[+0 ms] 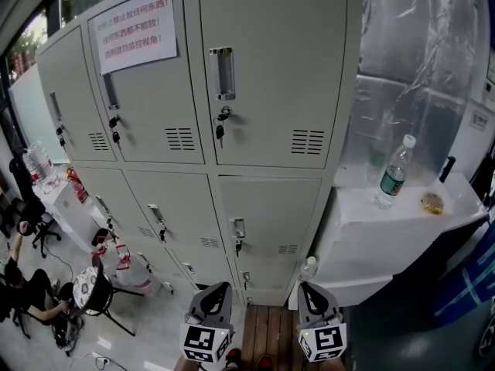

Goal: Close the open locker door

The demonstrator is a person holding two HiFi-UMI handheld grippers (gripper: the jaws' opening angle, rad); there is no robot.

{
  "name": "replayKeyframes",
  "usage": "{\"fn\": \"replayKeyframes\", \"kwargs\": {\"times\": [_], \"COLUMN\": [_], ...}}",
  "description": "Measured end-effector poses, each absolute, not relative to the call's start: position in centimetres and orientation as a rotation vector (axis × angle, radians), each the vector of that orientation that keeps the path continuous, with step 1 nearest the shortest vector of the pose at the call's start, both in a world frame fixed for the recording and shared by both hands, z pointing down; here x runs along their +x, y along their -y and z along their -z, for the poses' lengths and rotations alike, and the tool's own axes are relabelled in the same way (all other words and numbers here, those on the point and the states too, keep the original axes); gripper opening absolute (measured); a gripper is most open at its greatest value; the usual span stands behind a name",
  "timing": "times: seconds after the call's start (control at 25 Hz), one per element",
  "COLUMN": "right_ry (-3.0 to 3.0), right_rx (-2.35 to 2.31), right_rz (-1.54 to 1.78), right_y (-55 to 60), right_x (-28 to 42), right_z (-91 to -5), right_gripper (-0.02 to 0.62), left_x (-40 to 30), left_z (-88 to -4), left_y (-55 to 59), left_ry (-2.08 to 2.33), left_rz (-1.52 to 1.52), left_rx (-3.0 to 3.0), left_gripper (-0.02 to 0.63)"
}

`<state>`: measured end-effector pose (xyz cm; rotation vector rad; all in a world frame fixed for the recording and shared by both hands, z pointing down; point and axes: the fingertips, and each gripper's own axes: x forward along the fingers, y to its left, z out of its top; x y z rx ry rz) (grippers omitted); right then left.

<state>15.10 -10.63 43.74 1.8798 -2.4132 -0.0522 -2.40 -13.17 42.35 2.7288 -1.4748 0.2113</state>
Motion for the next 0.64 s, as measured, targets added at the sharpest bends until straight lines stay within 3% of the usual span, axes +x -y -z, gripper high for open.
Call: {"fn": "replayKeyframes", "kwargs": {"times": [0.64], "right_ry": [2.429], "right_rx": [1.881], "right_rz": [0.036], "right_y": [10.42], "right_x": [15.22], "right_z": [-43.73], "right_gripper": [0.025], "left_x": [-2.13], "left_z": [-42.36], "left_y": [12.78], "left_ry": [1.473], "left_rz": [-0.221], "left_rx": [2.729], "left_gripper": [0.021]}}
